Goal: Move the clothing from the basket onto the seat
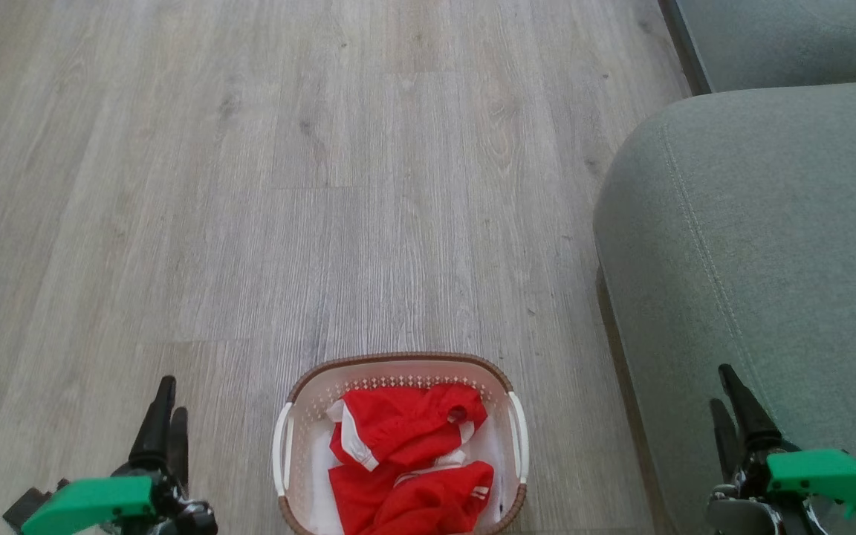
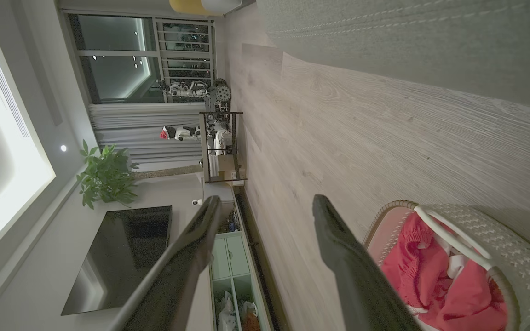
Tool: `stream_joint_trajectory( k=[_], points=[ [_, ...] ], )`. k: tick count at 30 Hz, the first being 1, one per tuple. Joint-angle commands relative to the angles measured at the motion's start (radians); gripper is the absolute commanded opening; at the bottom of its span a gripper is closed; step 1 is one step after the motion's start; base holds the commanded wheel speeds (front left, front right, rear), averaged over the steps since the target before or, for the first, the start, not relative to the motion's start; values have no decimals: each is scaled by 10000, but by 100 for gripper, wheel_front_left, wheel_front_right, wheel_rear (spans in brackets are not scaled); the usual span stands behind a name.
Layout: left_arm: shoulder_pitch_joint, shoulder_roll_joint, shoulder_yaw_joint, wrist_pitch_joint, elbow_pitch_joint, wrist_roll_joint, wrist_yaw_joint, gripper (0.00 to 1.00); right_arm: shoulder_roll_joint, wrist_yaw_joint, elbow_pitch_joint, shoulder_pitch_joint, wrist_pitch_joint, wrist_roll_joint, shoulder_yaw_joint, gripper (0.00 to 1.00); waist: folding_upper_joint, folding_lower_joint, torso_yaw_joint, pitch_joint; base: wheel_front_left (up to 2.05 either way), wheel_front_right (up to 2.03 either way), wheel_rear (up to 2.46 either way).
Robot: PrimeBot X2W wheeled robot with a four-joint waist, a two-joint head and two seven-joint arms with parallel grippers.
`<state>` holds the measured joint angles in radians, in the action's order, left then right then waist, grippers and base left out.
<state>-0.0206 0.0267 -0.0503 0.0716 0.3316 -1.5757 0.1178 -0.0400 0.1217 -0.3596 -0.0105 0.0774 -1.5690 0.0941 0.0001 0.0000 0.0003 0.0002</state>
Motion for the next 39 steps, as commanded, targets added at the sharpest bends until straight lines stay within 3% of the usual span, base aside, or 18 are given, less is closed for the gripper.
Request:
stream_joint_trajectory(
  k=[1,14,39],
  points=[
    [332,91,-29,-90,-412,150,-28,100,-59,12,373,367,-122,137,-47,100,-1,0,1,-2,0,0,0],
    [239,107,172,-441,-1102,1366,-316,100,-64,20,767,376,-475,1622,-131,100,-1,0,9,-17,0,0,0],
    [-2,139,844,-1173,-2027,5318,-1083,100,-74,38,1601,302,-1213,5298,-796,100,-1,0,38,-15,0,0,0]
  ],
)
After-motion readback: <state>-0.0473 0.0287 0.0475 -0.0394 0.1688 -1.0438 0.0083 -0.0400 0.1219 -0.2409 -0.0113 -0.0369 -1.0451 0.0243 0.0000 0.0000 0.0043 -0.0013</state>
